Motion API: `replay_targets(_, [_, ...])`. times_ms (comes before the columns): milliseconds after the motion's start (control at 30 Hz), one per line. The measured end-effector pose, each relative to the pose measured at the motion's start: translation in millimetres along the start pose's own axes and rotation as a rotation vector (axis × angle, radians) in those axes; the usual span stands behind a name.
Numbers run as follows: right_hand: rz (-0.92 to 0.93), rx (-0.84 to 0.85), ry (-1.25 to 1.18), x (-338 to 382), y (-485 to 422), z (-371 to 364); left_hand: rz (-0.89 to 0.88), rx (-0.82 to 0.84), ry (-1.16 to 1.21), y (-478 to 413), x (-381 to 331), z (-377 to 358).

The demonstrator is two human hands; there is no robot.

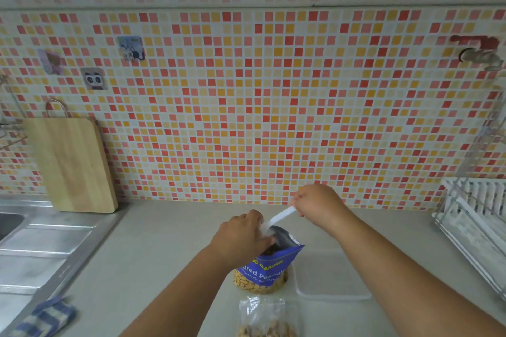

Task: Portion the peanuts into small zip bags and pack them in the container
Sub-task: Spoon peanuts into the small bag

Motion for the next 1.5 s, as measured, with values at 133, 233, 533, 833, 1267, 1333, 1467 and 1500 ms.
replay_targets(133, [0.337,-0.225,-0.033,55.6,32.7,37.5,0.060,-0.024,0.206,0.3,0.3,-3.5])
replay_targets(233, [0.423,-0.444,0.013,63.0,42.5,74.2,0.112,-0.103,0.316,1.5,9.1,9.9])
replay_targets(533, [0.216,-0.156,0.241,35.0,40.3,-0.3,0.141,0.024,0.220,21.4,29.3,11.3])
replay_targets(833, [-0.229,0.050,-0.024,-3.6,16.3,-95.8,0.152,0.127,0.270,30.9,28.5,-7.9])
replay_targets(1267, [-0.264,0.293,0.139,-47.6,6.0,-89.3,0.252,0.092,0.468,28.1,38.8,1.0])
replay_targets(1333, [-0.284,0.320,0.155,-57.7,7.9,-83.5,0.268,0.029,0.454,25.7,44.2,9.0])
replay_targets(1467, [-0.371,0.365,0.103,-71.1,11.0,-73.4,0.251,-0.005,0.326,23.5,49.2,19.1])
replay_targets(1500, [-0.394,0.371,0.094,-72.7,12.2,-67.9,0.228,-0.003,0.278,23.4,47.9,20.1])
Point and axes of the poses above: each hand's wrist, its own y-axis away from the middle knuckle, its own z-axis out of the back of the hand, x = y × z, the point moved 8 cm from there along -y, towards the middle knuckle, and after that the axes turned 12 degrees about -x, right-handed, at the moved point
